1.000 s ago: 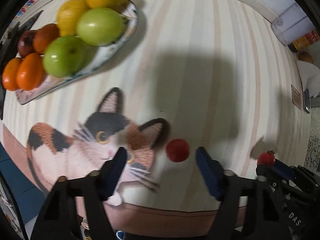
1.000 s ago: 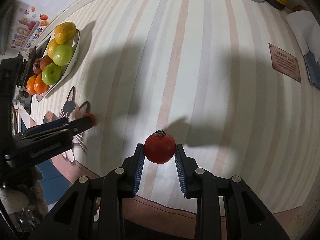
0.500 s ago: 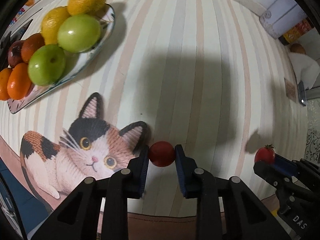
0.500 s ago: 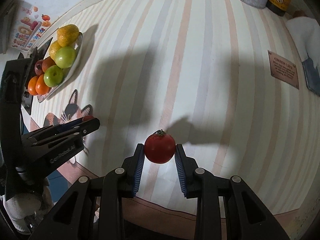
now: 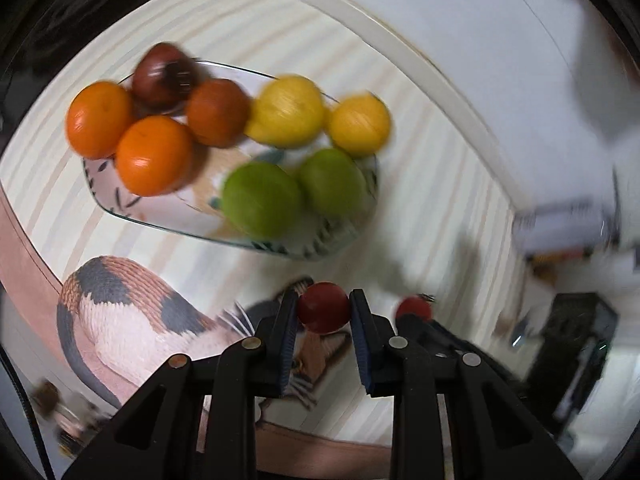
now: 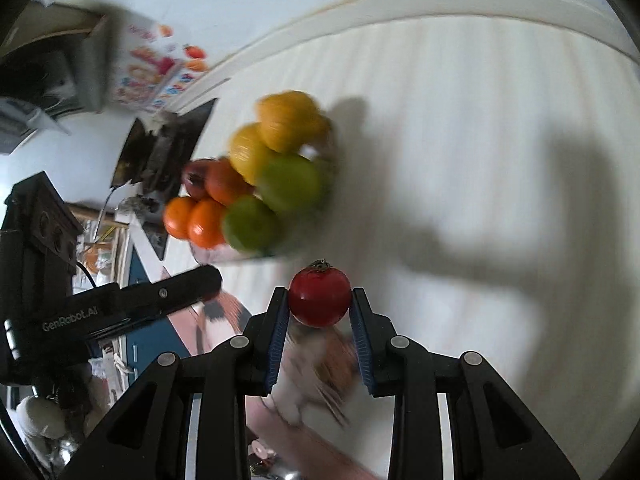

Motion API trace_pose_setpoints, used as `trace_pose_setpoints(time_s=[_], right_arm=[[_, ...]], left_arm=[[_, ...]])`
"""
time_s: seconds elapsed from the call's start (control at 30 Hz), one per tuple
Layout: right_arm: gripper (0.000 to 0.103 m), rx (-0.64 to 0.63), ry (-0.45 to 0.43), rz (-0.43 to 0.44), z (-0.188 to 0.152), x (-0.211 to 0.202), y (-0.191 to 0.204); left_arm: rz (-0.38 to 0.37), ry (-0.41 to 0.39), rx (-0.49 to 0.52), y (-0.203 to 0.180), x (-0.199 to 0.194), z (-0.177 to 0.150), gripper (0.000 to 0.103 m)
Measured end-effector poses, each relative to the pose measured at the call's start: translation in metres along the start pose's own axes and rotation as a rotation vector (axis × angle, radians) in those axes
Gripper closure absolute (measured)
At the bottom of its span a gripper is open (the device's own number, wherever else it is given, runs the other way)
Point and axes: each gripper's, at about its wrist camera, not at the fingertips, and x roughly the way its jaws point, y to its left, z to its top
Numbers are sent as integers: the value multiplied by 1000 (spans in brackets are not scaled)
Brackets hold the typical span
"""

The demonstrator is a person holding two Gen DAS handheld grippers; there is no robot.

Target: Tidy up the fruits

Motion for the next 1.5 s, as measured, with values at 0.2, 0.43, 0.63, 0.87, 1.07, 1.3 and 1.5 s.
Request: trace_pose_setpoints(time_s=[0.2,0.43,0.63,0.87,1.07,1.3,1.5], right_arm=[[70,-127,25,-56,19,39,23],[70,-263,32,-87,25,51,28],[68,-348,70,-68,33,49,22],[36,-307,66,-64,35,40,8],[36,-300,65,-59,29,40,7],[36,-310,62,-70,28,37,10],[36,-291,52,-86,25,38,12]], left_arm=[[-24,-25,-119,36,-6,17,80],[-121,12,-195,36,10,21,80],[-155,33,-222,26,26,24,80],[-139,38,-215,17,38,30,79],[-116,49,-232,16,43,31,78],[-74,27,-212,10,42,31,76],[-27,-2,-184,4,37,29,72]])
